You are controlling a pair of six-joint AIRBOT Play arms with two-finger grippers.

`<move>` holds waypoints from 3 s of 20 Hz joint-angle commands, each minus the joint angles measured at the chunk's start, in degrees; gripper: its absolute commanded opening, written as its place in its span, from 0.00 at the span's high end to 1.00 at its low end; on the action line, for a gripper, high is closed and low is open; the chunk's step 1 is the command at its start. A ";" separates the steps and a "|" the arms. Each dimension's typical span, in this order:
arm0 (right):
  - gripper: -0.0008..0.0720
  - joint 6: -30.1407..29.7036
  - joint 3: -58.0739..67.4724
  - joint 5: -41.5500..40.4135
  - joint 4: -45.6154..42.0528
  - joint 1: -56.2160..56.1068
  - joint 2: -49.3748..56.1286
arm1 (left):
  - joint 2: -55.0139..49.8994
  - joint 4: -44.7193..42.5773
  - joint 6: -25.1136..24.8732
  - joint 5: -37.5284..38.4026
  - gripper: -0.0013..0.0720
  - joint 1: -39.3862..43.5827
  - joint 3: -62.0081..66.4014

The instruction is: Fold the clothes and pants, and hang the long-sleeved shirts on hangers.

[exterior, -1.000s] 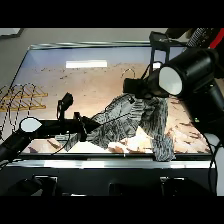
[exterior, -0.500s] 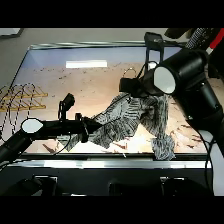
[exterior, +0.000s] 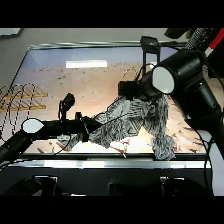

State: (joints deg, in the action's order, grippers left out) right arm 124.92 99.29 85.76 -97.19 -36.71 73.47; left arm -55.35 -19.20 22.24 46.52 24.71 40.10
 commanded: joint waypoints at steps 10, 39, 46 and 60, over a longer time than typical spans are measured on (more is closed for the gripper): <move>0.32 13.14 0.07 2.23 -17.51 6.75 -9.57 | 0.00 -0.02 -0.02 -0.11 0.96 0.02 0.04; 0.30 -99.25 -0.04 7.34 49.86 30.69 10.75 | 0.00 -0.07 0.02 -0.07 0.96 0.02 0.02; 0.33 -100.15 -0.04 7.37 51.82 30.69 13.27 | -0.02 -0.07 0.02 -0.07 0.96 0.02 0.02; 0.95 -100.13 -0.02 14.01 49.11 30.73 9.25 | 0.00 -0.07 1.05 -0.15 0.70 -0.11 0.02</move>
State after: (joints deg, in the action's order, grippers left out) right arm 25.02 99.24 98.96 -45.60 -6.02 84.38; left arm -55.35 -18.41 22.31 45.89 24.71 40.14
